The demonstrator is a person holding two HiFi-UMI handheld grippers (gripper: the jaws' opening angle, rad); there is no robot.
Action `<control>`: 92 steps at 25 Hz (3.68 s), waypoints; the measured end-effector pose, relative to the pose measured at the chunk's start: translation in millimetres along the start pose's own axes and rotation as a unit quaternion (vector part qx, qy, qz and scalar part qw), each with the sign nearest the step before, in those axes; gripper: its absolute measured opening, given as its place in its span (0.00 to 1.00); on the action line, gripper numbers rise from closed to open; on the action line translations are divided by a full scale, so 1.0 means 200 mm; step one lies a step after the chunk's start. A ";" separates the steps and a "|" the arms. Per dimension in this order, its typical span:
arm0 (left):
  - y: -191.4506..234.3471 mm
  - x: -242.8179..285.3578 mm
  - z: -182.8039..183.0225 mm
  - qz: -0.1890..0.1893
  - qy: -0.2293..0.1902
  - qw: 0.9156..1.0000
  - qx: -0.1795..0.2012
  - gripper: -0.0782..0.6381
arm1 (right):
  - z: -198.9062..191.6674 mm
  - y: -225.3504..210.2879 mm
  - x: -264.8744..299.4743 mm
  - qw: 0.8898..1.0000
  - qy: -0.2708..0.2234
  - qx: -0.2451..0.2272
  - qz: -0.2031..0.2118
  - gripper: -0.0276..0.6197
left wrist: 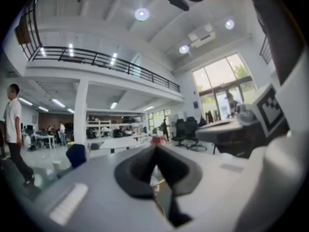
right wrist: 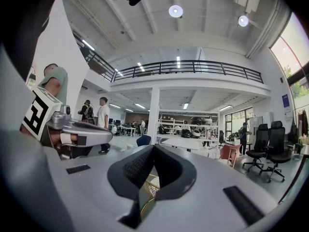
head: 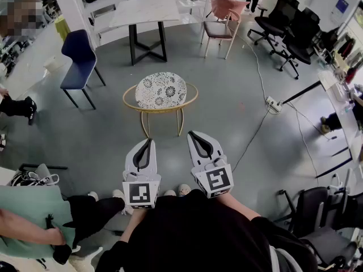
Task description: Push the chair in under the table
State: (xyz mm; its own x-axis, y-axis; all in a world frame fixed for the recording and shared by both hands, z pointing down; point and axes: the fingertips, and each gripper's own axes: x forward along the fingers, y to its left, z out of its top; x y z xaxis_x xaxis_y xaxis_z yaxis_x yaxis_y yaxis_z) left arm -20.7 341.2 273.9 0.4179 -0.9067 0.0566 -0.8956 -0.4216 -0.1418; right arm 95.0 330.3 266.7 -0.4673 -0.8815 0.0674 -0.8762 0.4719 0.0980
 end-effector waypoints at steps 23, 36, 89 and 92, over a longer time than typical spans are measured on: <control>0.07 0.35 -0.09 0.023 0.012 1.000 -0.002 0.13 | -0.16 -0.23 0.30 0.998 -0.008 0.007 0.061 0.08; 0.47 0.85 -0.36 -0.019 0.050 0.998 -0.015 0.27 | -0.34 -0.34 0.88 0.997 0.033 -0.014 0.066 0.12; 0.73 1.31 -1.65 -0.318 0.320 0.872 0.191 0.41 | -1.90 -0.56 1.35 0.793 0.410 -0.287 0.349 0.32; 0.72 1.27 -1.68 -0.334 0.333 0.858 0.200 0.44 | -1.93 -0.57 1.36 0.788 0.411 -0.289 0.355 0.32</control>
State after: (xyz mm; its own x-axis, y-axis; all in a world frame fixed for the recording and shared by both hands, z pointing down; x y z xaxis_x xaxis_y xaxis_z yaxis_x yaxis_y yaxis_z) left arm -94.4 46.9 599.9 0.5188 -0.3227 0.7917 -0.3091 -0.9342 -0.1782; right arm 113.0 42.9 656.5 -0.3727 -0.1967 0.9069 -0.1165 0.9795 0.1645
